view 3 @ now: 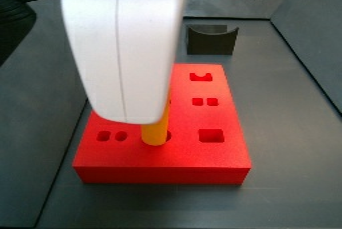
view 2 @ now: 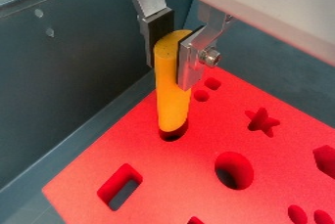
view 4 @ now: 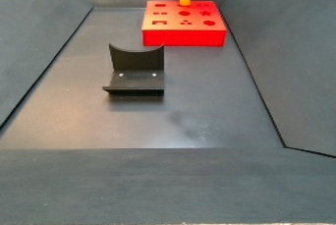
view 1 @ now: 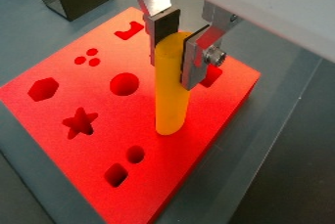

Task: Pick up the oval object. Move up. Move to above the board. Insert the oval object.
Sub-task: Insert the oval object.

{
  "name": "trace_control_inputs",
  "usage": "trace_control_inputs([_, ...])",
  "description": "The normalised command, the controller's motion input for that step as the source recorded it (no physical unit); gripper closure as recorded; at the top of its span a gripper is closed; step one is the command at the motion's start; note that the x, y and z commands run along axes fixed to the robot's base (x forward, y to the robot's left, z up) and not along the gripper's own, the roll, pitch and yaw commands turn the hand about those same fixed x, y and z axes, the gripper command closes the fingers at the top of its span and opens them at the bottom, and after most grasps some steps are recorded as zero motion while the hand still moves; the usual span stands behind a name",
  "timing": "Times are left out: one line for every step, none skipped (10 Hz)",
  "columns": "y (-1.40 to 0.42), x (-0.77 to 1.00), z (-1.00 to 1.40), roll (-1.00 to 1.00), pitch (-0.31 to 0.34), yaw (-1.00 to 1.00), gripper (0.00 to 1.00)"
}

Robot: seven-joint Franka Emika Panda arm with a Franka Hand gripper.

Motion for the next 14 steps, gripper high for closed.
trace_control_inputs([0.0,-0.09,0.0,0.08,0.014,0.0,1.0])
trace_control_inputs([0.0,0.0,0.0,0.06,0.016,0.0,1.0])
trace_control_inputs([0.0,0.01,0.0,0.05,0.02,0.0,1.0])
trace_control_inputs([0.0,0.09,0.0,0.06,0.036,0.0,1.0])
trace_control_inputs([0.0,0.17,0.0,0.08,0.054,0.0,1.0])
trace_control_inputs([0.0,0.26,0.0,0.09,0.09,0.0,1.0])
trace_control_inputs([0.0,0.23,0.0,0.08,0.074,0.0,1.0])
trace_control_inputs([0.0,0.23,0.0,0.08,0.08,0.0,1.0])
trace_control_inputs([0.0,0.18,0.0,0.08,0.08,0.0,1.0])
trace_control_inputs([0.0,0.02,0.0,0.08,0.073,0.0,1.0])
trace_control_inputs([0.0,0.0,0.0,0.07,0.057,0.0,1.0])
trace_control_inputs([0.0,0.0,0.03,0.07,0.054,0.0,1.0])
trace_control_inputs([0.0,0.0,0.0,0.08,0.044,0.0,1.0])
trace_control_inputs([0.0,0.0,0.0,0.09,0.031,0.0,1.0])
